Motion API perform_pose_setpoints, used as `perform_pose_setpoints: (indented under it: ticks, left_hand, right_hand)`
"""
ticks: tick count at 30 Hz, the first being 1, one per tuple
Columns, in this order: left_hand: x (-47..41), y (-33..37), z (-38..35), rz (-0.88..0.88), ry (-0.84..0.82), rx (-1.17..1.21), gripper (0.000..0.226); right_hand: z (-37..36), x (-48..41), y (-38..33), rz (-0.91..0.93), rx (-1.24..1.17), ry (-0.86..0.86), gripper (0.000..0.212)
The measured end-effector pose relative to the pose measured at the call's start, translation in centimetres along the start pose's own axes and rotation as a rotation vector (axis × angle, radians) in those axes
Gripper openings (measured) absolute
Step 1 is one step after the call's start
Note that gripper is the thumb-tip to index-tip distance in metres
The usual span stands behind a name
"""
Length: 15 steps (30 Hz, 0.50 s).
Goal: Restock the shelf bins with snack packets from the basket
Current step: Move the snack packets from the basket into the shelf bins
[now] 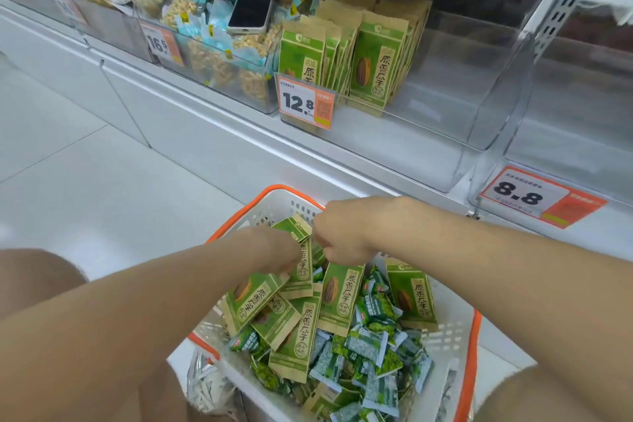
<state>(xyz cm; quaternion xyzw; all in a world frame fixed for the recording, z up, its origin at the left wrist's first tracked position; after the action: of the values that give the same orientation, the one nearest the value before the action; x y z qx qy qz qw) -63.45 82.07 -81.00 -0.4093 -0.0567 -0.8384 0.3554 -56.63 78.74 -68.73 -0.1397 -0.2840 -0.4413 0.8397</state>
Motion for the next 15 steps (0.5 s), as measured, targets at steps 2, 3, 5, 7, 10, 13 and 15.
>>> perform_pose_setpoints:
  ticks: [2,3,5,7,10,13,15]
  left_hand:
    - [0.9,-0.2,1.8,-0.027,0.020,0.121,0.022]
    - [1.6,-0.2,3.2,-0.046,0.048,0.185,0.019]
    - [3.1,-0.4,6.7,-0.076,0.150,0.326,0.009]
    - [5.1,-1.0,10.5,-0.109,0.280,0.436,0.005]
    - [8.1,-2.5,14.9,-0.155,0.442,0.611,0.010]
    - [10.3,-4.0,16.6,-0.225,0.481,0.994,0.012]
    - [11.6,-5.0,17.7,-0.241,0.591,1.211,0.006]
  right_hand:
    - [0.8,0.6,0.4,0.006,-0.050,0.031,0.023]
    - [1.3,1.0,0.6,0.009,-0.081,0.051,0.024]
    - [2.3,2.0,1.1,0.006,-0.123,0.091,0.026]
    - [3.3,3.0,2.0,-0.017,-0.173,0.157,0.028]
    - [4.2,4.7,4.1,-0.097,-0.254,0.250,0.033]
    - [4.6,6.6,5.6,-0.144,-0.587,0.348,0.033]
    - [5.3,8.0,5.9,-0.124,-0.936,0.498,0.016]
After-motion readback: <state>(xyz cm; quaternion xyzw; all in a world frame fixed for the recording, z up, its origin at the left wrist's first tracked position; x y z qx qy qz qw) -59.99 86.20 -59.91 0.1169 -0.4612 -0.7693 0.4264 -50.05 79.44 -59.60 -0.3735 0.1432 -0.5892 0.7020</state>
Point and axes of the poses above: each hand's wrist, its own x-axis away from the middle knuckle, its own z-axis out of the back of the hand, y = z × x, the point moved 9 cm from there along -x, towards the middle knuckle, and after that the axes turned 7 degrees about z, right-handed, at the moved point
